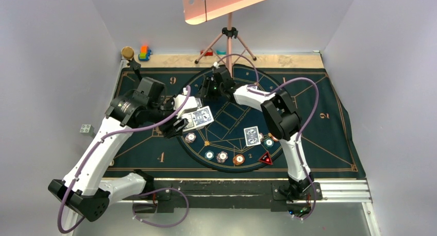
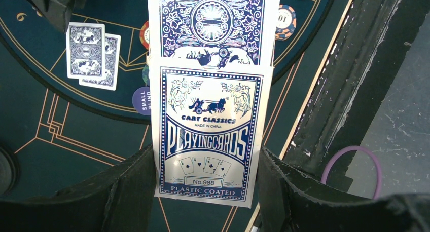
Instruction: Distribute texas hold em gaming equipment
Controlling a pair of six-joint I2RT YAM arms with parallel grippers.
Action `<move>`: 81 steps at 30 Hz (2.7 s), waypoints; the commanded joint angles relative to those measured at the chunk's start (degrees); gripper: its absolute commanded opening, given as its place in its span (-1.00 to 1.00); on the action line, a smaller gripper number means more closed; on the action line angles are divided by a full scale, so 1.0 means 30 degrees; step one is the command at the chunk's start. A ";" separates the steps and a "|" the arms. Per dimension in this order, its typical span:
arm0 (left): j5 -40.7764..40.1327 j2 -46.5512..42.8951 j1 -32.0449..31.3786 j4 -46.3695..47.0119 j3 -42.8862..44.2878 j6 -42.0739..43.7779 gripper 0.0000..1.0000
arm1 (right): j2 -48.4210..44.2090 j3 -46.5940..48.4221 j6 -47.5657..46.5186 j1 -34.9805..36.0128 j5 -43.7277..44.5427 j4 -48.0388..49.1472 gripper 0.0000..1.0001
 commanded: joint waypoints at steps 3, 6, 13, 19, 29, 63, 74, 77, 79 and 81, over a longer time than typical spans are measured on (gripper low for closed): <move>0.0353 -0.0258 0.0093 0.0467 0.0276 -0.0285 -1.00 | -0.4446 -0.0725 -0.1967 0.0089 0.0786 -0.1055 0.26; 0.0310 -0.0185 0.0091 0.0684 0.0142 -0.0242 -1.00 | -0.6371 -0.1663 -0.2396 0.0088 0.0115 -0.1258 0.32; 0.0529 0.0160 0.0089 0.1163 0.0144 -0.0271 -1.00 | -1.3078 -0.6102 -0.3523 0.0046 -0.0421 -0.0947 0.74; 0.0556 0.0462 0.0089 0.1610 0.0071 -0.0297 -1.00 | -1.5814 -0.7664 -0.3347 0.0009 -0.2156 -0.1219 0.83; 0.0280 0.0946 0.0089 0.2431 0.0396 -0.0747 -1.00 | -1.5201 -0.8073 -0.5190 0.0009 -0.8202 -0.1007 0.90; 0.0309 0.1375 0.0089 0.2026 0.1045 -0.0800 -1.00 | -1.4455 -0.7700 -0.5935 0.0412 -0.6703 -0.3349 0.58; 0.0470 0.1262 0.0096 0.1864 0.1073 -0.0811 -1.00 | -1.5009 -0.7376 -0.6089 0.0403 -0.4982 -0.4128 0.38; 0.0470 0.1175 0.0089 0.1869 0.1045 -0.0804 -1.00 | -1.5283 -0.7290 -0.6167 0.0410 -0.4695 -0.4293 0.35; 0.0489 0.1108 0.0089 0.1832 0.1044 -0.0775 -1.00 | -1.5429 -0.7269 -0.6201 0.0412 -0.4524 -0.4391 0.32; 0.0485 0.1063 0.0089 0.1823 0.1022 -0.0775 -1.00 | -1.5609 -0.7264 -0.6203 0.0396 -0.4391 -0.4416 0.29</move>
